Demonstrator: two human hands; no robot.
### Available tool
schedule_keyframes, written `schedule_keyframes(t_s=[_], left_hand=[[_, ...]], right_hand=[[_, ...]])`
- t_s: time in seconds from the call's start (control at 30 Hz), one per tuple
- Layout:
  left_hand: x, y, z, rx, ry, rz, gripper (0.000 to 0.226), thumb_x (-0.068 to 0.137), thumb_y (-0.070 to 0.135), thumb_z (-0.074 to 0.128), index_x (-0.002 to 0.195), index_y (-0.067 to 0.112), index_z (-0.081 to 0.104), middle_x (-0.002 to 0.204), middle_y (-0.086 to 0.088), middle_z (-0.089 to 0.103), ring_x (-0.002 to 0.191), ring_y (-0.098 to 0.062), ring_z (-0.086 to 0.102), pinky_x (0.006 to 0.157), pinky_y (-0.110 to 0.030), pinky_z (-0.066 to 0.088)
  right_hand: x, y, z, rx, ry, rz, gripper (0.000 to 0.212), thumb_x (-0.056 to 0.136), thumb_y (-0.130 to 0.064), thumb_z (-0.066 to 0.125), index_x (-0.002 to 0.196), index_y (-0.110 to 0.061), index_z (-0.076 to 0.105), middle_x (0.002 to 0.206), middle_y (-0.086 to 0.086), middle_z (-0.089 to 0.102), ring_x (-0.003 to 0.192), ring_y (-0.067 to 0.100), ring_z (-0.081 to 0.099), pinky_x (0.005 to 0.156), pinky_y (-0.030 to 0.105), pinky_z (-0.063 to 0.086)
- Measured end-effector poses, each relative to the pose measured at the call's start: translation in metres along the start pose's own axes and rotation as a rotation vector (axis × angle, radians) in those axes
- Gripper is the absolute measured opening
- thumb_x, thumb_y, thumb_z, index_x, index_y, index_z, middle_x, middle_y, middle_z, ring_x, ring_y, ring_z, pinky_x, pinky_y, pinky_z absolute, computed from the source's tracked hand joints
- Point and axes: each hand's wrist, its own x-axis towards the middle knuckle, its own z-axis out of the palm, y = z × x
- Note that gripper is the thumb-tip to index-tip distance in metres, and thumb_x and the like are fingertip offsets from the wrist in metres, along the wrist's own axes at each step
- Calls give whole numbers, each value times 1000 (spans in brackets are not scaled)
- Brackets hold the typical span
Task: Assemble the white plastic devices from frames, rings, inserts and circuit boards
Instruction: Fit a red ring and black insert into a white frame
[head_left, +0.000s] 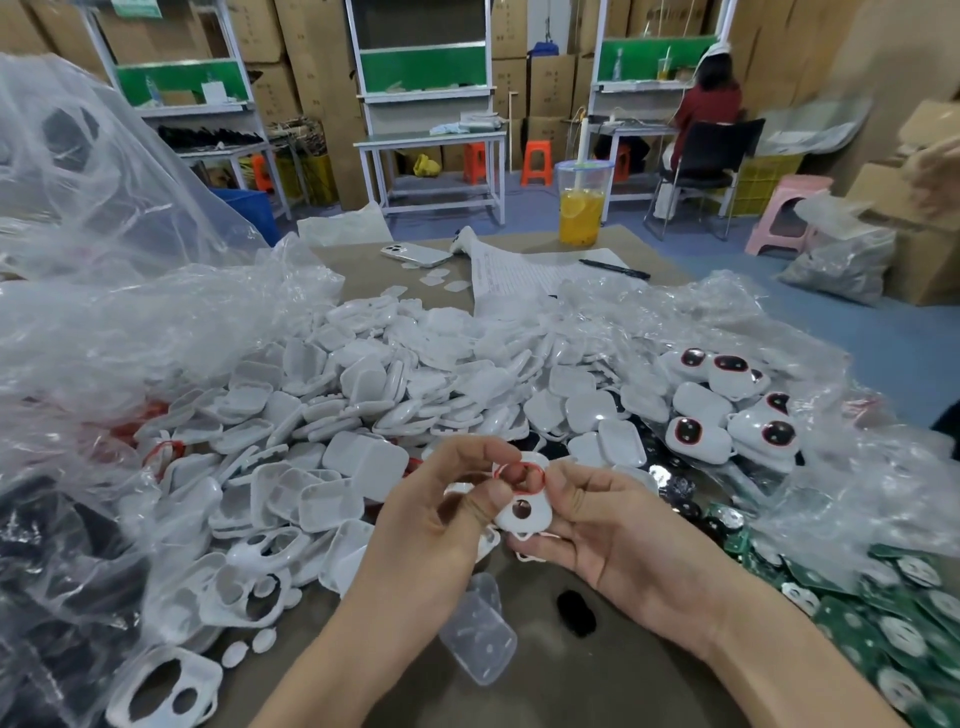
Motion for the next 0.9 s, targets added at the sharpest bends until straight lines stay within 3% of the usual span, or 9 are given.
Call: schedule_keyframes(t_s=[0.2, 0.37, 0.47, 0.57, 0.73, 0.9], left_hand=[[0, 0, 3, 47, 32, 5, 34, 95, 16, 67, 94, 51, 69, 98, 19, 75, 92, -1, 71, 78, -13, 52], [-2, 0, 3, 283, 72, 152, 20, 95, 38, 66, 105, 55, 64, 106, 31, 68, 103, 7, 63, 82, -10, 47], [-1, -3, 0, 503, 91, 298, 23, 96, 42, 58, 117, 42, 65, 117, 27, 62, 103, 6, 61, 87, -11, 46], [0, -6, -3, 673, 102, 428, 24, 97, 32, 60, 118, 23, 67, 116, 19, 63, 98, 6, 61, 86, -3, 42], [1, -7, -4, 689, 118, 520, 18, 93, 25, 66, 110, 17, 68, 106, 25, 59, 91, 6, 63, 82, -1, 43], [-2, -10, -7, 532, 94, 383, 18, 94, 36, 64, 112, 34, 62, 104, 23, 70, 96, 10, 66, 80, -14, 52]], right_hand=[[1, -1, -2, 3, 44, -8, 34, 87, -17, 67, 111, 7, 70, 112, 19, 72, 98, 24, 72, 84, 33, 60], [2, -1, 3, -6, 136, -28, 25, 86, -18, 66, 99, -1, 78, 115, 20, 72, 97, 24, 73, 78, 30, 61], [3, 1, 5, -70, 164, -52, 24, 90, -21, 63, 100, -6, 79, 115, 16, 73, 98, 22, 74, 78, 27, 60], [5, 4, 5, -112, 188, -67, 26, 91, -23, 61, 100, -6, 79, 111, 17, 74, 98, 22, 74, 79, 26, 59], [5, 6, 5, -133, 180, -71, 27, 90, -24, 61, 102, -8, 79, 110, 16, 75, 97, 21, 74, 79, 26, 59], [5, 5, 5, -126, 192, -63, 23, 87, -22, 63, 98, -13, 81, 104, 15, 76, 91, 21, 75, 75, 26, 59]])
